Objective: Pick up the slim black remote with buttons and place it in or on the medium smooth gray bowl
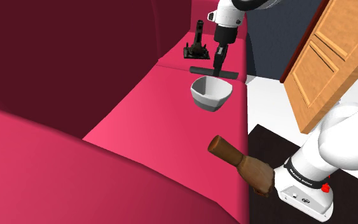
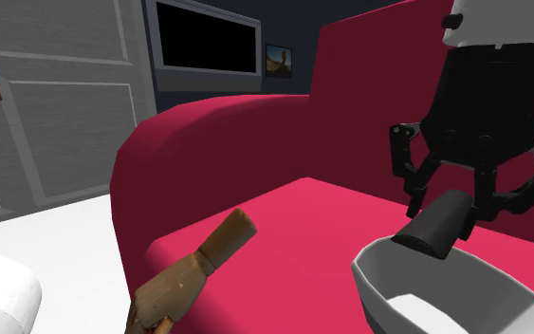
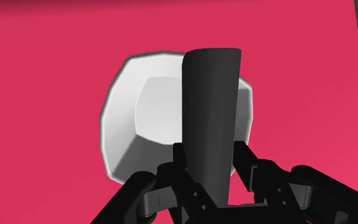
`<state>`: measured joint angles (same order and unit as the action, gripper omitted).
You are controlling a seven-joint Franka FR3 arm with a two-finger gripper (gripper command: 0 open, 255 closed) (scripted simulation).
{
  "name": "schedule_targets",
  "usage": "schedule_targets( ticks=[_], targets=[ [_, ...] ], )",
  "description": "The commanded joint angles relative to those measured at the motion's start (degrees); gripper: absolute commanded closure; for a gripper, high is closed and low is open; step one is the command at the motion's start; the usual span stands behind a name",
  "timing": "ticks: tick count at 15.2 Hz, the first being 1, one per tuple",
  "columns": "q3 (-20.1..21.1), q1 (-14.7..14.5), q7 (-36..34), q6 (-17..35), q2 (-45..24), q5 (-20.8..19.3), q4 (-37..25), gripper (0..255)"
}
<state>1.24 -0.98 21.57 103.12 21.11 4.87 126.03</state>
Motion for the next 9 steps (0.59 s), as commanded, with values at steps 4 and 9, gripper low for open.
schedule_targets(
  ticks=[4,9],
  targets=[
    [-1.24,0.71,2.15,3.36,0.18,-0.44,3.66,255],
    [-1.21,0.69,2.42,7.3,-0.51,-0.32,6.93,255]
  ],
)
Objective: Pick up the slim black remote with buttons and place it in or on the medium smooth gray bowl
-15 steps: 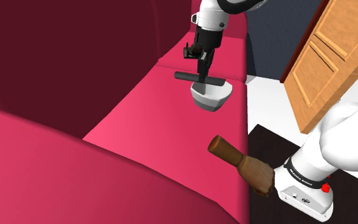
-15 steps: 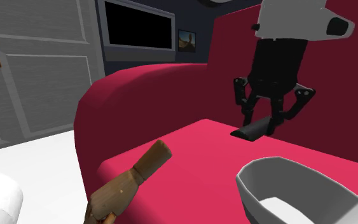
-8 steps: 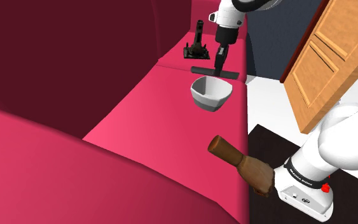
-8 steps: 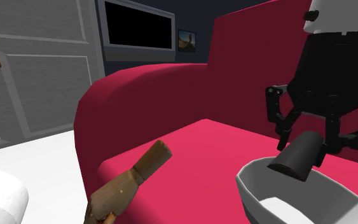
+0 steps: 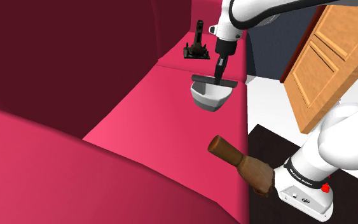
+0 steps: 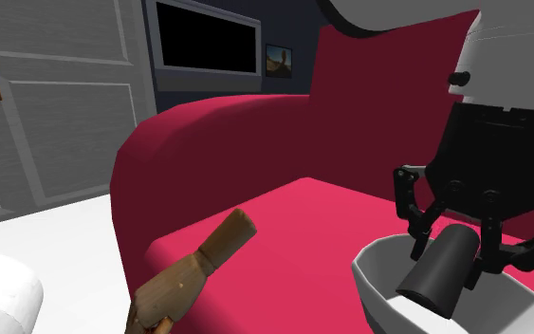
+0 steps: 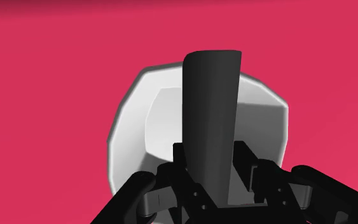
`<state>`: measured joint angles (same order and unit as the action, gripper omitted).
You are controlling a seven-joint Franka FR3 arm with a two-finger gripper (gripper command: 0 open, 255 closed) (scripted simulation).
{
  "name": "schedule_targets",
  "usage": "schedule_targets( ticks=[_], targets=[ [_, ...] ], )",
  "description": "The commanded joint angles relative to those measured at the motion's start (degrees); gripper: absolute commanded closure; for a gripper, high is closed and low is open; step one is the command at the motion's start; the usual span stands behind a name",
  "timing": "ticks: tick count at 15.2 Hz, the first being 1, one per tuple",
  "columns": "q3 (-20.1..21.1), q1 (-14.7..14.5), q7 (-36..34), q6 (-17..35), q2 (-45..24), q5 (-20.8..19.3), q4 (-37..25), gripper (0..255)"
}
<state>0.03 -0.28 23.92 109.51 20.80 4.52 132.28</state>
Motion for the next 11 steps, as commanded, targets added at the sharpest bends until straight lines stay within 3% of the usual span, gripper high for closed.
schedule_targets(
  ticks=[1,10,11],
  targets=[
    [0.01,-0.01,0.12,1.71,-0.38,0.06,1.29,255],
    [0.02,-0.02,0.2,2.81,-0.64,0.1,2.13,255],
    [0.02,-0.02,0.2,2.81,-0.64,0.1,2.13,0]
  ],
)
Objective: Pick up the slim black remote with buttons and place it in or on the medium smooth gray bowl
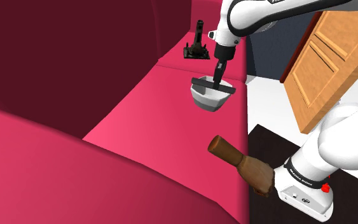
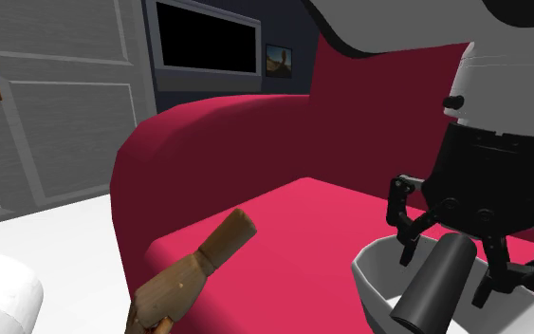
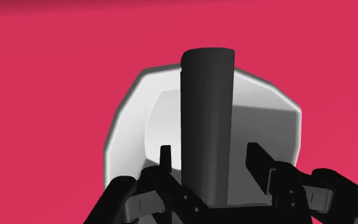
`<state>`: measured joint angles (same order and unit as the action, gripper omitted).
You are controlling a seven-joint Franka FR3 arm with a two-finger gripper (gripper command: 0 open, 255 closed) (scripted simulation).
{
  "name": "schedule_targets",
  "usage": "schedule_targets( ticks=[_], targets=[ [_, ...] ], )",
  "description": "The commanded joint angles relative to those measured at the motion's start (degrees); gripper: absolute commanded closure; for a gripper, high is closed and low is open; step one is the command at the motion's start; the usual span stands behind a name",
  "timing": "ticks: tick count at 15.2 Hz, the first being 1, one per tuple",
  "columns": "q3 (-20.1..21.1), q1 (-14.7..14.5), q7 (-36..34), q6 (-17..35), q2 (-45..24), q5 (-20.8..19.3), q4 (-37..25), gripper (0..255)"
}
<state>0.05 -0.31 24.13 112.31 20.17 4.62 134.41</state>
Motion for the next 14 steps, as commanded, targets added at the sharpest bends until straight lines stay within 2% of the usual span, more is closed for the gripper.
schedule_targets(
  ticks=[1,5,9,14],
  targets=[
    [0.0,0.0,0.0,0.01,-0.01,0.0,0.01,0],
    [0.0,0.0,0.0,0.01,-0.01,0.0,0.01,0],
    [-0.34,0.23,-0.13,-7.45,1.01,-0.35,-6.42,0],
    [-0.34,0.22,-0.13,-7.45,1.01,-0.35,-6.42,0]
  ],
)
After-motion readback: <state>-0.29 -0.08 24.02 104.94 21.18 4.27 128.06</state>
